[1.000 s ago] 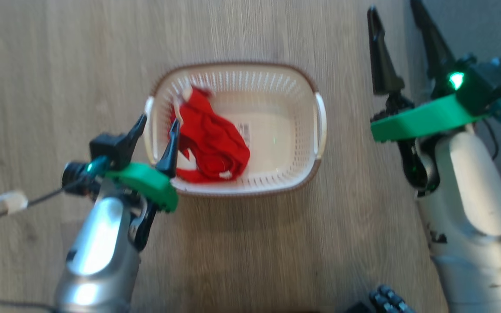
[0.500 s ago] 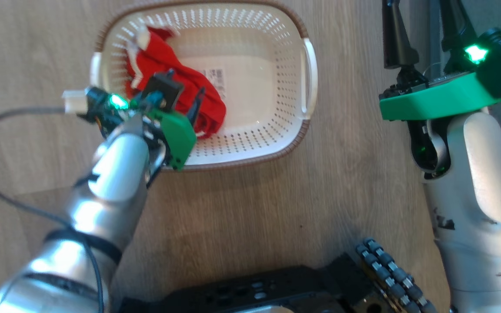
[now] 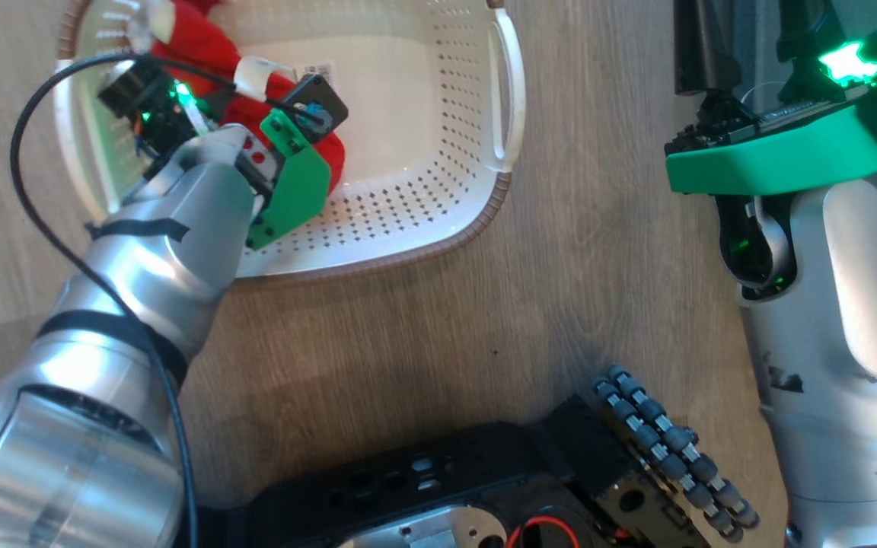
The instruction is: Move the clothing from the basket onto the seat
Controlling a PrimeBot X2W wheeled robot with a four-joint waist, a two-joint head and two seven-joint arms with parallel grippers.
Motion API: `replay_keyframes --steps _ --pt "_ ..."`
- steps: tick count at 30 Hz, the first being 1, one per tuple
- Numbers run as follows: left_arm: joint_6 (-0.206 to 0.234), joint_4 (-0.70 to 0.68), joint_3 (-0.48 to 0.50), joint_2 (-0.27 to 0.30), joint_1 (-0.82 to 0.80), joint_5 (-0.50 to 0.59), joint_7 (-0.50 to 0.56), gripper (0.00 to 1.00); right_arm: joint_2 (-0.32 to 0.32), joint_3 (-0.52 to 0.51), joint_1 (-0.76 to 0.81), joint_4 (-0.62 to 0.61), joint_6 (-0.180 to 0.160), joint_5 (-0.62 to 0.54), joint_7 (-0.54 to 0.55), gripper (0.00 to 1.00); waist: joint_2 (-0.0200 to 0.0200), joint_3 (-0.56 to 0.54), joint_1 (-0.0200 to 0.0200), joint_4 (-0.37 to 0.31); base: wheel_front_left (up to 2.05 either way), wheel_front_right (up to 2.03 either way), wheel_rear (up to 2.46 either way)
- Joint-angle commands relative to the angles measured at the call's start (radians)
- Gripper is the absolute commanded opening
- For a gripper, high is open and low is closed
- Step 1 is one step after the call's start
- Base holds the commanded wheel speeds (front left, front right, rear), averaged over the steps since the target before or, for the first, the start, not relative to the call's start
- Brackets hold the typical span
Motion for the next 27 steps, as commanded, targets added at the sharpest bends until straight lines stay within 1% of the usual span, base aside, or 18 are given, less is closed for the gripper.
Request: replay_keyframes --steps 1,7,11,16,17,18,19,23,27 --pt "0.009 -0.004 -0.006 0.028 -0.005 0.014 0.009 1.00 0.012 0.015 0.023 -0.034 0.000 0.011 -0.006 1.00 0.0000 0.018 -0.0001 -0.013 0.00 0.00 0.00" --pt "0.017 0.015 -0.051 0.060 -0.016 0.046 0.047 1.00 0.012 0.015 0.020 -0.049 0.000 0.029 -0.006 1.00 0.0000 0.048 -0.0001 -0.026 0.00 0.00 0.00" --pt "0.023 0.021 -0.070 0.085 0.003 0.054 0.051 1.00 0.012 0.012 0.017 -0.055 0.000 0.033 -0.006 1.00 0.0000 0.057 -0.0001 -0.026 0.00 0.00 0.00" --pt "0.023 0.024 -0.088 0.098 0.017 0.058 0.056 1.00 0.012 0.009 0.016 -0.063 0.000 0.032 -0.006 1.00 0.0000 0.063 -0.0001 -0.024 0.00 0.00 0.00" --pt "0.021 0.025 -0.091 0.100 0.017 0.058 0.059 0.76 0.012 0.009 0.015 -0.063 0.000 0.031 -0.006 1.00 0.0000 0.064 -0.0001 -0.023 0.00 0.00 0.00" --pt "0.019 0.025 -0.093 0.102 0.018 0.056 0.063 0.31 0.012 0.008 0.013 -0.063 0.000 0.030 -0.006 1.00 0.0000 0.065 -0.0001 -0.023 0.00 0.00 0.00" --pt "0.018 0.026 -0.091 0.104 0.020 0.051 0.063 0.00 0.012 0.008 0.012 -0.064 0.000 0.030 -0.006 1.00 0.0000 0.064 -0.0001 -0.022 0.00 0.00 0.00" --pt "0.022 0.027 -0.077 0.107 0.026 0.024 0.042 0.00 0.012 0.005 0.003 -0.059 0.000 0.029 -0.006 1.00 0.0000 0.053 -0.0001 -0.022 0.00 0.00 0.00" --pt "0.025 0.028 -0.063 0.090 0.045 -0.008 0.002 0.00 0.012 -0.004 0.002 -0.043 0.000 0.017 -0.006 1.00 0.0000 0.003 -0.0001 -0.006 0.00 0.00 0.00"
